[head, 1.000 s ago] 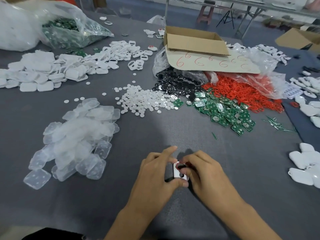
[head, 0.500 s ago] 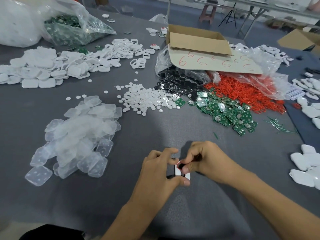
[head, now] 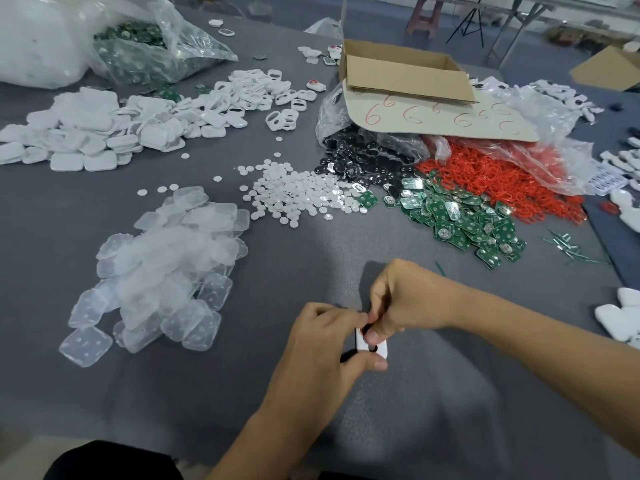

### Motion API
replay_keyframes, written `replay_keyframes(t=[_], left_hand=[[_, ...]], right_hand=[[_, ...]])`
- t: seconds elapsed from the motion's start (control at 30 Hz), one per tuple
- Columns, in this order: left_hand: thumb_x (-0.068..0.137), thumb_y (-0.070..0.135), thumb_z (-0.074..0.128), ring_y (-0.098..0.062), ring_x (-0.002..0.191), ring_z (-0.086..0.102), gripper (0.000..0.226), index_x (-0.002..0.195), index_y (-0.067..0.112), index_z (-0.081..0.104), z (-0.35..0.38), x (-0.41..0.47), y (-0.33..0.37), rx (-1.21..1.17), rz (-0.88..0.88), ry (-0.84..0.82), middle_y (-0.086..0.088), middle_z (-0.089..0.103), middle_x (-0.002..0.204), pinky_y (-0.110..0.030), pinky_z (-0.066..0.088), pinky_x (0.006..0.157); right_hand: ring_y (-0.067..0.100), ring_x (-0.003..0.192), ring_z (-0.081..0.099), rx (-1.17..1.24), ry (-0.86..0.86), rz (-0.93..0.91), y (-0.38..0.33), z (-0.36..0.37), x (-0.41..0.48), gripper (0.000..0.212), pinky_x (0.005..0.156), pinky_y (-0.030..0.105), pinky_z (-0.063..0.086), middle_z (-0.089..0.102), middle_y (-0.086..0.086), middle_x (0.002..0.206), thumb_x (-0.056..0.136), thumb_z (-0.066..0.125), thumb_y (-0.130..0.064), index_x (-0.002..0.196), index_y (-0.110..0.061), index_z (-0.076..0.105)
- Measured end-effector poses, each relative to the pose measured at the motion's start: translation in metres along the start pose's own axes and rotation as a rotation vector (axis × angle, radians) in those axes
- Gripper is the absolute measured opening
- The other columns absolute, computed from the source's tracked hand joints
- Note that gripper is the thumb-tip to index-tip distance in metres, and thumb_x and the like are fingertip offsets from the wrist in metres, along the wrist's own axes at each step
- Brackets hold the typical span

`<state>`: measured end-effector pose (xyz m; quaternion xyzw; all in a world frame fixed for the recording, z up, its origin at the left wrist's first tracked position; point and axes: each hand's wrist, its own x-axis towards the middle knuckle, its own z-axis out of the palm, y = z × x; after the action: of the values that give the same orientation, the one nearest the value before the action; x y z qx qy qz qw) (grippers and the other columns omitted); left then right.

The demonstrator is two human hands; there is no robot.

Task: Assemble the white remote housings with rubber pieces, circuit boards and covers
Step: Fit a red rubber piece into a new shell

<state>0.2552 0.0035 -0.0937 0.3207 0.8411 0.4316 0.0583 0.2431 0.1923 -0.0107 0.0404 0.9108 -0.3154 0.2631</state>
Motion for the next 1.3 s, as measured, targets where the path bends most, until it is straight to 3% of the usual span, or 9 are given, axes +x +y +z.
replay_keyframes(t=[0.1,0.2,0.3,0.4,0.6,0.77,1.0,1.2,1.3], left_hand=[[0.071,0.055,0.079,0.000,0.116,0.040,0.044,0.104,0.027,0.073,0.000,-0.001,0.000,0.010,0.053,0.067,0.025,0.056,0.113,-0.007,0.030,0.098],[0.084,0.055,0.071,-0.007,0.109,0.047,0.042,0.106,0.020,0.073,0.001,-0.005,0.002,0.120,0.139,0.063,0.017,0.059,0.111,-0.021,0.042,0.095],[0.090,0.052,0.062,-0.017,0.097,0.061,0.040,0.102,0.016,0.074,0.003,-0.006,0.010,0.356,0.247,0.100,0.008,0.067,0.102,-0.035,0.053,0.076],[0.081,0.044,0.082,-0.018,0.083,0.066,0.030,0.091,0.017,0.075,0.008,-0.005,0.021,0.532,0.271,0.090,0.005,0.067,0.089,-0.031,0.051,0.062],[0.086,0.042,0.070,-0.019,0.093,0.059,0.030,0.093,0.013,0.072,0.001,-0.006,0.020,0.270,0.179,0.029,0.004,0.067,0.097,-0.032,0.051,0.082],[0.081,0.037,0.082,-0.008,0.095,0.042,0.029,0.091,0.017,0.064,-0.004,0.001,0.017,0.089,0.036,-0.020,0.014,0.054,0.098,-0.014,0.033,0.088],[0.075,0.041,0.083,-0.005,0.089,0.050,0.031,0.095,0.026,0.065,-0.006,0.007,0.020,0.066,-0.040,0.034,0.015,0.054,0.091,-0.015,0.039,0.080],[0.078,0.034,0.073,-0.003,0.078,0.066,0.032,0.108,0.037,0.065,-0.011,0.013,0.035,-0.126,-0.182,0.081,0.015,0.068,0.088,-0.012,0.050,0.070],[0.077,0.023,0.079,0.002,0.068,0.066,0.028,0.102,0.036,0.076,-0.018,0.016,0.035,-0.217,-0.275,0.089,0.011,0.070,0.085,-0.005,0.046,0.066]], right_hand=[[0.004,0.065,0.061,-0.203,0.229,-0.176,0.009,0.020,-0.025,0.012,0.061,0.020,0.046,0.065,-0.010,0.072,0.079,0.083,-0.029,0.071,-0.027,0.074],[0.012,0.069,0.056,-0.386,0.407,-0.320,0.014,0.047,-0.041,0.012,0.062,0.034,0.051,0.054,-0.009,0.079,0.092,0.069,-0.024,0.081,-0.021,0.073],[0.017,0.066,0.054,-0.396,0.550,-0.371,0.016,0.061,-0.044,0.010,0.061,0.032,0.049,0.055,-0.003,0.077,0.090,0.071,-0.014,0.081,-0.015,0.073],[0.013,0.065,0.051,-0.286,0.565,-0.295,0.017,0.065,-0.042,0.014,0.060,0.026,0.044,0.054,-0.003,0.075,0.084,0.069,-0.004,0.075,-0.013,0.071],[0.007,0.053,0.060,0.230,0.276,0.099,0.012,0.028,-0.015,0.018,0.060,0.016,0.050,0.071,-0.001,0.061,0.071,0.089,-0.009,0.064,-0.020,0.077],[0.007,0.049,0.064,0.207,0.134,0.211,0.003,0.015,-0.002,0.021,0.055,0.022,0.054,0.069,-0.001,0.056,0.069,0.091,-0.012,0.060,-0.019,0.073],[0.015,0.071,0.070,0.394,0.544,0.072,0.007,0.055,-0.039,0.012,0.066,0.027,0.055,0.074,-0.004,0.076,0.079,0.084,-0.015,0.084,-0.024,0.077],[0.013,0.095,0.070,0.881,0.655,-0.006,0.001,0.073,-0.040,0.044,0.085,0.027,0.056,0.076,-0.004,0.097,0.088,0.066,0.010,0.103,-0.030,0.076],[0.016,0.092,0.071,0.804,0.681,-0.053,-0.005,0.075,-0.030,0.047,0.087,0.025,0.056,0.076,-0.002,0.092,0.084,0.062,0.018,0.100,-0.025,0.076]])
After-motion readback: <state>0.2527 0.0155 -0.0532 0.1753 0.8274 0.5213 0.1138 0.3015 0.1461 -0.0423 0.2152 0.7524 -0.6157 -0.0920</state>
